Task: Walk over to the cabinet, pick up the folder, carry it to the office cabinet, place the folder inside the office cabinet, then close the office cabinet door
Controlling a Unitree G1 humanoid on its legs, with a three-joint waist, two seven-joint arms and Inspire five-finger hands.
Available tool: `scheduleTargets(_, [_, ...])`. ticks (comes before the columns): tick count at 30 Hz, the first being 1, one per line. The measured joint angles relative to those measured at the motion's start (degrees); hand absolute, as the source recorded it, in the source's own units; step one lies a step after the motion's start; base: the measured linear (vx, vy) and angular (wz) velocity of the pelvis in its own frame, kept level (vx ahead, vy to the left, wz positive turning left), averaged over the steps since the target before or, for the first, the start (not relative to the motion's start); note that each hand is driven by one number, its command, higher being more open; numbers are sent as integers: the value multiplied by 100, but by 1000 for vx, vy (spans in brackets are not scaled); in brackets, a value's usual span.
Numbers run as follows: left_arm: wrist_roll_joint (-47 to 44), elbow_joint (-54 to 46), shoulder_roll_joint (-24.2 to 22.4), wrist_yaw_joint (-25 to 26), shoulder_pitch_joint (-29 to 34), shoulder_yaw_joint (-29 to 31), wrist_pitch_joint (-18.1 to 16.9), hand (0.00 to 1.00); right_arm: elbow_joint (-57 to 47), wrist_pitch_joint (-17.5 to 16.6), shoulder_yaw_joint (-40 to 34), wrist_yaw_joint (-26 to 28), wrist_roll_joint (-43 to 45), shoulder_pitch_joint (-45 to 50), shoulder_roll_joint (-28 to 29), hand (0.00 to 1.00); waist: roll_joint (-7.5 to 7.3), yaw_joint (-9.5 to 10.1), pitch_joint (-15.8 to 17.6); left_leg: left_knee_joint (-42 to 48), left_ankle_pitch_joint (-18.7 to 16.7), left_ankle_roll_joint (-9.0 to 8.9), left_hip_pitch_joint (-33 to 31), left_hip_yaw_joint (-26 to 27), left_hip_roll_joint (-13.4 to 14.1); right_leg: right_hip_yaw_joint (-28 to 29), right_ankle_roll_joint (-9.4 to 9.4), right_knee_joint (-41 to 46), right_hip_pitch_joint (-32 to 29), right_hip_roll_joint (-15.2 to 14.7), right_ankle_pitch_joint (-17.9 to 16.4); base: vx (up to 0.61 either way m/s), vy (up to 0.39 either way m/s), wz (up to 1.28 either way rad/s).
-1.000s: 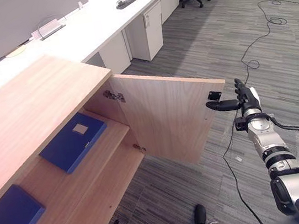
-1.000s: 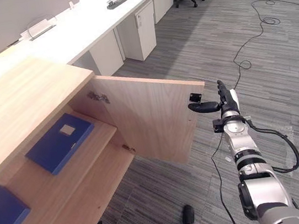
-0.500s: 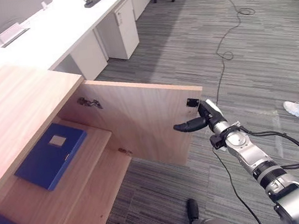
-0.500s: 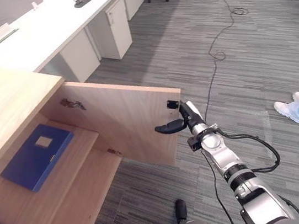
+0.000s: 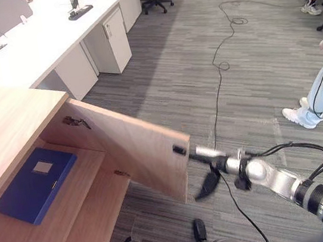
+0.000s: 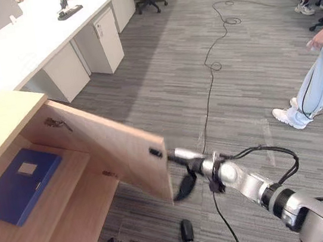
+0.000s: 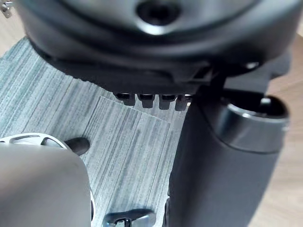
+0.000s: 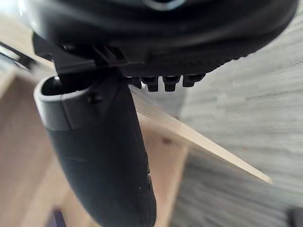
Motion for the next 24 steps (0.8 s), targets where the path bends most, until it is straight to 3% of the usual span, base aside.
scheduleTargets(3, [31,-4,7,-137,-30,-26,3,100,241,-47,234,971,-557,574,54,100,-4,51,-6,2,1,1,-26,-73,-24,-85,1,1,19,-50,3,-26,16,15])
scheduleTargets(5, [111,-4,32,-216,-27,-35,13,100,610,-48,-176,1373,-561,773,93,100,-10,47,-3,10,9,14,-88,-176,-77,-152,21,1,6,-133,30,-47,29,23])
scheduleTargets(7, [217,-10,97,-326,20,-75,26,100,1231,-12,-772,1288,-913,968,526,100,-47,60,-32,52,0,35,-82,-291,-120,-231,33,-1,78,-207,39,-105,45,24])
scheduleTargets(10, [345,-5,188,-381,55,-159,61,100,1505,3,-1112,961,-1677,970,1078,100,-119,133,-76,132,-93,99,-129,-309,-145,-240,50,-2,78,-251,51,-88,32,4])
scheduleTargets(14, [460,1,359,-232,120,22,84,100,1703,143,-975,760,-1904,1002,1557,100,-182,184,-108,184,-111,81,-217,-443,-140,-329,55,-2,72,-286,55,-40,13,14])
scheduleTargets(18, [733,3,176,-269,110,-1,140,100,2337,215,-850,555,-2019,1029,2084,100,-153,177,-77,240,-106,146,-364,-665,-193,-537,46,120,31,-413,25,18,38,25])
scheduleTargets(19, [828,-11,167,-306,75,-18,139,100,2411,218,-856,519,-2120,1021,2141,100,-144,179,-32,253,-96,154,-386,-703,-202,-574,56,329,-64,-456,-72,-2,64,54])
scheduleTargets(21, [891,-12,176,-354,-140,-61,138,100,2588,230,-1100,315,-2164,1182,2332,100,-174,77,179,266,14,250,-418,-1248,-389,-953,105,1752,-425,-969,-838,-43,100,108])
scheduleTargets(22, [892,-30,155,-336,-161,-58,129,100,2642,230,-1236,249,-2164,1299,2403,100,-202,45,191,261,35,263,-417,-1466,-468,-1085,149,2101,-464,-1152,-1042,-42,84,173])
scheduleTargets(23, [886,-79,112,-308,-170,-47,101,100,2763,229,-1548,101,-2174,1517,2549,100,-250,34,185,243,79,335,-447,-1922,-597,-1116,230,2680,-521,-1471,-1307,-44,-14,206])
scheduleTargets(24, [872,-149,81,-260,-176,-32,96,100,2871,235,-1916,27,-2210,1632,2671,100,-258,24,172,249,119,433,-591,-2458,-722,-787,237,3085,-611,-1664,-1444,-48,-58,221])
